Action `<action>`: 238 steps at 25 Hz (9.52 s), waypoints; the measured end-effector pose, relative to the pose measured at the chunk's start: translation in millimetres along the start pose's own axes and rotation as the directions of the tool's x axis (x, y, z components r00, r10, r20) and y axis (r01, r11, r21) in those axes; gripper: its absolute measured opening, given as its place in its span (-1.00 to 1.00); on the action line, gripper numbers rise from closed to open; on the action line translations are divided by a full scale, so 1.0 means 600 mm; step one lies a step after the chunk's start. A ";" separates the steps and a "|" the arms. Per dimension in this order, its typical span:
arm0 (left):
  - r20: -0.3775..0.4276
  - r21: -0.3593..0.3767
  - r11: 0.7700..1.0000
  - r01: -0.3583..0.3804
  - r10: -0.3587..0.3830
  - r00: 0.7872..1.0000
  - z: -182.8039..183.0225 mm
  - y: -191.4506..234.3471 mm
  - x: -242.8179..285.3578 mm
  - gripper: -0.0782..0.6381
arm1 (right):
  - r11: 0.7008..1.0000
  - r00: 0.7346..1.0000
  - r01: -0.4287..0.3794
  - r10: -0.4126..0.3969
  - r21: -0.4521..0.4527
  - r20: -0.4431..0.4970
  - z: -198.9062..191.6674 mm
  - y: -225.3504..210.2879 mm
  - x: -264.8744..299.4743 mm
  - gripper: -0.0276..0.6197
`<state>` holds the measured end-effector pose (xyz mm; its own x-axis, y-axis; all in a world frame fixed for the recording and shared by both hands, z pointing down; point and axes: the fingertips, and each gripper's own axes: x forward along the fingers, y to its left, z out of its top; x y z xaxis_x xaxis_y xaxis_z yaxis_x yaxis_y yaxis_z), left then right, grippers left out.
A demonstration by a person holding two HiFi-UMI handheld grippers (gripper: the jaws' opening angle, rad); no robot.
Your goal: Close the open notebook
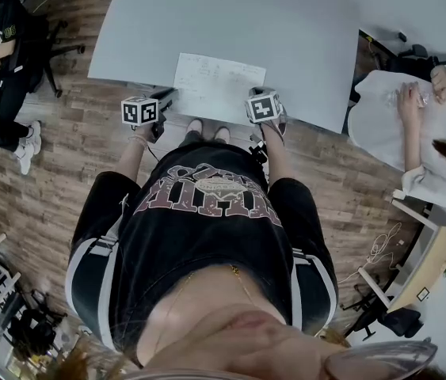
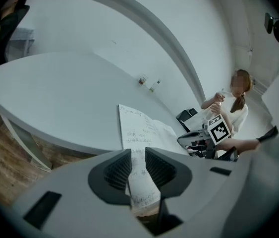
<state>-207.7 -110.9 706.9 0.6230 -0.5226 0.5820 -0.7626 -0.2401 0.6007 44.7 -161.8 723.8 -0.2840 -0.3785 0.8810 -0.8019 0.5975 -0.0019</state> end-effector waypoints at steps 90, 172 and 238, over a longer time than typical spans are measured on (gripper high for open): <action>0.077 -0.189 0.927 0.325 -0.316 0.946 0.031 -0.084 -0.023 -0.64 | 0.998 0.997 -0.041 0.038 0.039 0.067 0.000 -0.005 0.000 -0.85; -0.044 -0.154 0.845 0.512 -0.524 0.851 -0.016 -0.286 0.143 -0.64 | 0.998 0.996 -0.057 0.055 0.028 0.073 -0.005 -0.007 0.000 -0.85; -0.090 -0.194 0.844 0.500 -0.522 0.848 -0.047 -0.298 0.188 -0.64 | 0.997 0.994 -0.075 0.077 -0.025 0.080 -0.004 0.001 0.002 -0.85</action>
<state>4.0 -103.7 680.7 0.9423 -0.2445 0.2288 -0.2988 -0.3056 0.9041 45.2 -160.3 726.0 -0.3859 -0.3866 0.8376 -0.7651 0.6414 -0.0564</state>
